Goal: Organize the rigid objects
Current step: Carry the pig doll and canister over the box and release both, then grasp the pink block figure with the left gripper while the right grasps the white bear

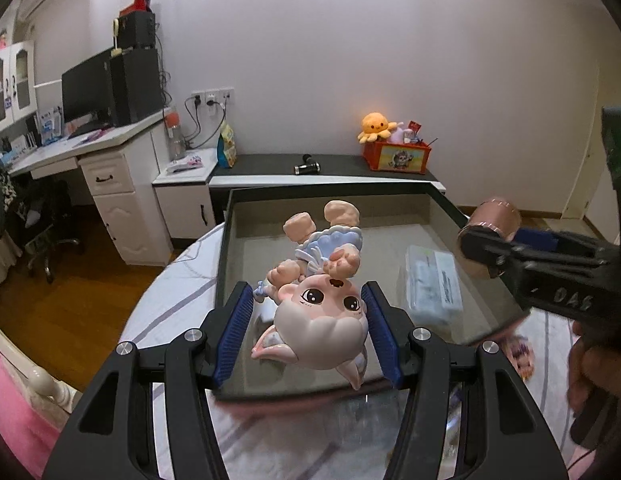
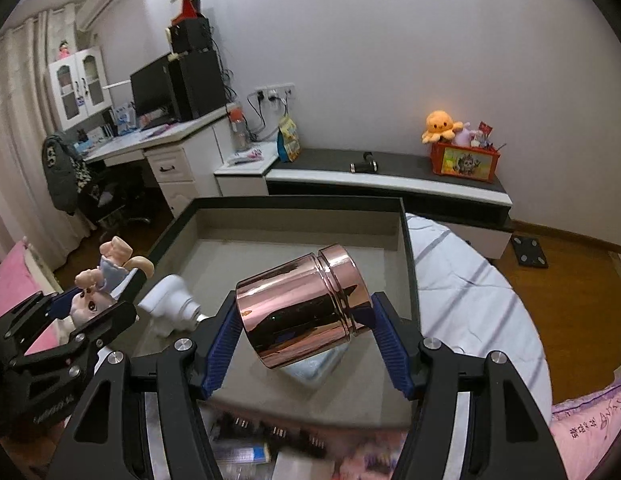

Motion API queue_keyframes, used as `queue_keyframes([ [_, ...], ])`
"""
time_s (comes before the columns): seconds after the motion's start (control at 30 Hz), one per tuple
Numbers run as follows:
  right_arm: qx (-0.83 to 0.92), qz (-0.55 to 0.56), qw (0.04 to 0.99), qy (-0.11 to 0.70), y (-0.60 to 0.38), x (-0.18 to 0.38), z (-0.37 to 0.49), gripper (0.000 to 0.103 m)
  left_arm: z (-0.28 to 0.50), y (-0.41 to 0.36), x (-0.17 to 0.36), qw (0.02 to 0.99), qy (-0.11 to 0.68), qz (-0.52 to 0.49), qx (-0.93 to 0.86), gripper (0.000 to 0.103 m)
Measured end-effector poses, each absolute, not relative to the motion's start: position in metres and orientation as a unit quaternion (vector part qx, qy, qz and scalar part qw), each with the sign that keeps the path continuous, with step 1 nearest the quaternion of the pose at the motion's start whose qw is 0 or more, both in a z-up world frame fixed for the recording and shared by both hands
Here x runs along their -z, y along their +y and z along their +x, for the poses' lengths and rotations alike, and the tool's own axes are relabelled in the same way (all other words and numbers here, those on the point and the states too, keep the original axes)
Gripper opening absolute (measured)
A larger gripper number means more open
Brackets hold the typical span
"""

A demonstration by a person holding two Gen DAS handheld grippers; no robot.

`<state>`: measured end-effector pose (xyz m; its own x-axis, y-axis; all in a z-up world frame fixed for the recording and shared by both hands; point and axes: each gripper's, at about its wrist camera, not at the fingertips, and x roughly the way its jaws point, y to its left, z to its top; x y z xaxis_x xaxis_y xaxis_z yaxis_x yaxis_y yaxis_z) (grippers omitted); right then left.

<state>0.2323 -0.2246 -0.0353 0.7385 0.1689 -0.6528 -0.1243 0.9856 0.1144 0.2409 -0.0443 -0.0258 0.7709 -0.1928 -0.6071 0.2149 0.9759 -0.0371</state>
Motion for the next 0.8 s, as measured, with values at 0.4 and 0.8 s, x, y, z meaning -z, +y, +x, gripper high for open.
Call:
queue_keyframes([
  [0.4, -0.064, 0.036, 0.917, 0.393, -0.224, 0.066, 0.262, 0.072, 0.282, -0.060, 0.058, 0.926, 0.366, 0.026, 0.091, 0.065],
  [0.8, -0.002, 0.053, 0.937, 0.344, -0.232, 0.031, 0.205, 0.103, 0.215, -0.037, 0.022, 0.954, 0.297, 0.007, 0.038, 0.103],
])
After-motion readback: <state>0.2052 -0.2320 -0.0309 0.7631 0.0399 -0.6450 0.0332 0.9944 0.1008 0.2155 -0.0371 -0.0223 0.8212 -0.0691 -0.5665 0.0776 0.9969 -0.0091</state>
